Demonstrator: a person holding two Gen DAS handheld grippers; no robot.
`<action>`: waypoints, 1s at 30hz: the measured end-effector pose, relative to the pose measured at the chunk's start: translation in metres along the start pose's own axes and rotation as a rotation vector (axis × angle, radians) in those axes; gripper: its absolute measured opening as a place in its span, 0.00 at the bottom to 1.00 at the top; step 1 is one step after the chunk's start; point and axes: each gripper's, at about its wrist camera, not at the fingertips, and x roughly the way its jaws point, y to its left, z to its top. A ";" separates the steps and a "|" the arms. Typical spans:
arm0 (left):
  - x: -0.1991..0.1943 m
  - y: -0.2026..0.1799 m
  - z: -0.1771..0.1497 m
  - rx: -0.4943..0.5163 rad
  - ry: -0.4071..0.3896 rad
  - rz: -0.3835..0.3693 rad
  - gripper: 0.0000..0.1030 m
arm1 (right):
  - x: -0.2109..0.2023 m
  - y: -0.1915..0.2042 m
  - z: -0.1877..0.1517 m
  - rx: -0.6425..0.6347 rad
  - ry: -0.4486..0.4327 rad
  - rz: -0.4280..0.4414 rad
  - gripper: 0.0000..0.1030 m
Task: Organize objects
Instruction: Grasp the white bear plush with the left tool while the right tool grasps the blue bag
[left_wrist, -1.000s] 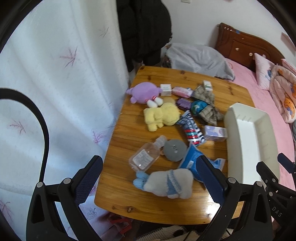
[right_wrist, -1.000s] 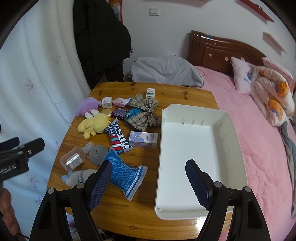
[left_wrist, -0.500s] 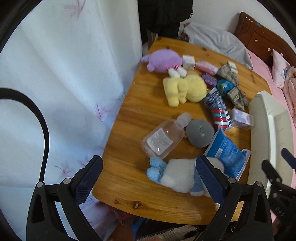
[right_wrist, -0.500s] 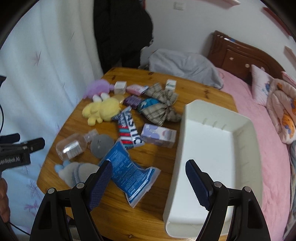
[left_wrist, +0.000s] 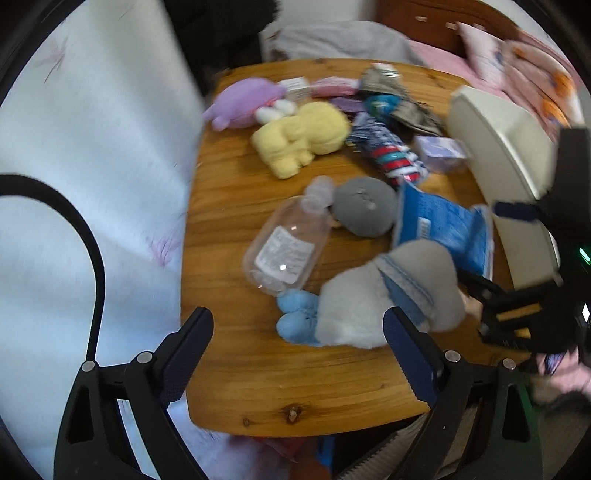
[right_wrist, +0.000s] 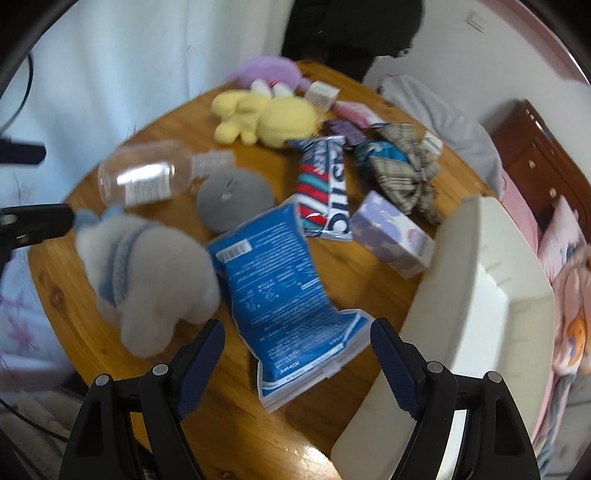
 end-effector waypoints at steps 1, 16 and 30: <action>0.001 -0.004 -0.001 0.047 -0.006 -0.012 0.92 | 0.003 0.001 0.000 -0.009 0.006 -0.001 0.80; 0.027 -0.038 -0.003 0.371 -0.019 -0.140 0.64 | 0.043 -0.002 0.009 -0.014 0.092 0.022 0.81; 0.044 -0.057 -0.002 0.498 0.023 -0.168 0.64 | 0.055 -0.013 0.012 0.040 0.134 0.087 0.67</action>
